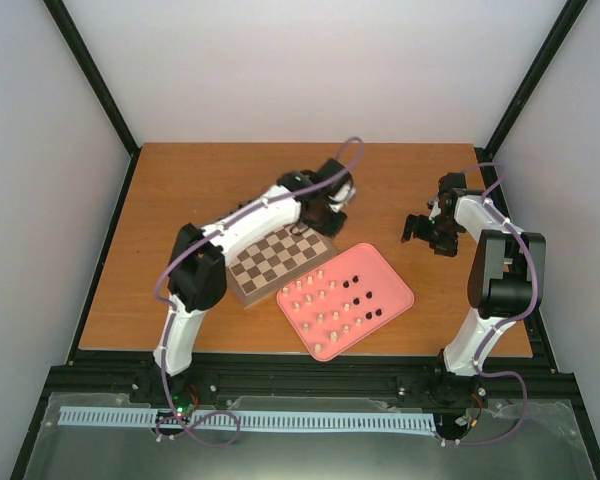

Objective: Set up the chess pieces on the board
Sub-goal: Place the chess piece on the chessboard.

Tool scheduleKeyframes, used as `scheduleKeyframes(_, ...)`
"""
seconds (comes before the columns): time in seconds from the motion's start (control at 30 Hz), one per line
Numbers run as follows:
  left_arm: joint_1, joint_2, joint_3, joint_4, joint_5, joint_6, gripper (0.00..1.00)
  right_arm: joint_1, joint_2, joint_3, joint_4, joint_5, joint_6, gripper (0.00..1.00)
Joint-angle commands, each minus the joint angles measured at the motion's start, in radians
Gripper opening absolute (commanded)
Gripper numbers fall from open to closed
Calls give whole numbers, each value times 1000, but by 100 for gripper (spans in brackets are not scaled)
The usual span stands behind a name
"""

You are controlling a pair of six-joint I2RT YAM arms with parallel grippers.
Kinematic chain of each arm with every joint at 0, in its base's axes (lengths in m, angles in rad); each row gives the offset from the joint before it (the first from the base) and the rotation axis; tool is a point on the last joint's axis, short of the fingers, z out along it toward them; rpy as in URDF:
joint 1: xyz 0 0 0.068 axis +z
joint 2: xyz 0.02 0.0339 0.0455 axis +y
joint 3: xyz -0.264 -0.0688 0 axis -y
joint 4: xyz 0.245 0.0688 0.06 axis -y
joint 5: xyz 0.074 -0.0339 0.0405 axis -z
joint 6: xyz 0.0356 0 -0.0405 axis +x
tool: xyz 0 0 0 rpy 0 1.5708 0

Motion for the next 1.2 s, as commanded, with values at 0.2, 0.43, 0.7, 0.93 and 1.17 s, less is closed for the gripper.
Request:
scheduleKeyframes(0.2, 315, 47, 34, -10, -83, -27, 1, 6, -4, 3, 9, 6, -9, 100)
scheduleKeyframes(0.43, 369, 123, 59, 19, -77, -44, 1, 5, -3, 5, 3, 12, -12, 100)
scheduleKeyframes(0.7, 369, 181, 101, 33, -89, -63, 1, 5, 2, 8, 0, 16, -13, 100)
scheduleKeyframes(0.93, 370, 217, 161, 26, -112, -64, 1, 5, 9, 9, 0, 16, -15, 100)
scheduleKeyframes(1.17, 369, 247, 198, 12, -113, -60, 1, 5, 20, 17, -2, 15, -16, 100)
